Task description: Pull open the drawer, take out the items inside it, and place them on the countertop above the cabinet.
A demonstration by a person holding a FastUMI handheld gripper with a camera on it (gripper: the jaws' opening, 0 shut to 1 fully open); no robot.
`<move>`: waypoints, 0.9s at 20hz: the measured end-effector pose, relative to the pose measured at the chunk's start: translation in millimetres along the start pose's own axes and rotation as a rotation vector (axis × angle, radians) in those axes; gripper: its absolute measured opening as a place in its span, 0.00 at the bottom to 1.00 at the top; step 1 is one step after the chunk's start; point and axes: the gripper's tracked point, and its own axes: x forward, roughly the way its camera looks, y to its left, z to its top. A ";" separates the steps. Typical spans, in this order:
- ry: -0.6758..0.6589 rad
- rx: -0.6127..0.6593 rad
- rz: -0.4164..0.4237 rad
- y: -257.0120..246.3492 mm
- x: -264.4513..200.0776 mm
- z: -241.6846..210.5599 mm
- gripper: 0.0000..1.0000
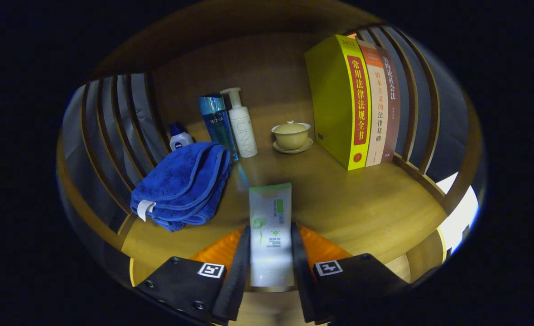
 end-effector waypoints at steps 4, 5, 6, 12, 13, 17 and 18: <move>-0.008 -0.011 -0.003 0.0 0.2 0.3 0.60; -0.008 -0.008 -0.001 0.1 0.1 0.1 0.60; -0.010 -0.008 -0.001 0.2 -1.3 0.2 0.65; -0.104 -0.033 0.047 6.9 -23.8 19.1 0.94; -0.108 -0.037 0.054 7.9 -29.4 18.3 0.99; -0.172 -0.057 0.066 12.0 -63.5 24.4 0.99; -0.189 -0.061 0.070 12.6 -74.3 23.7 0.98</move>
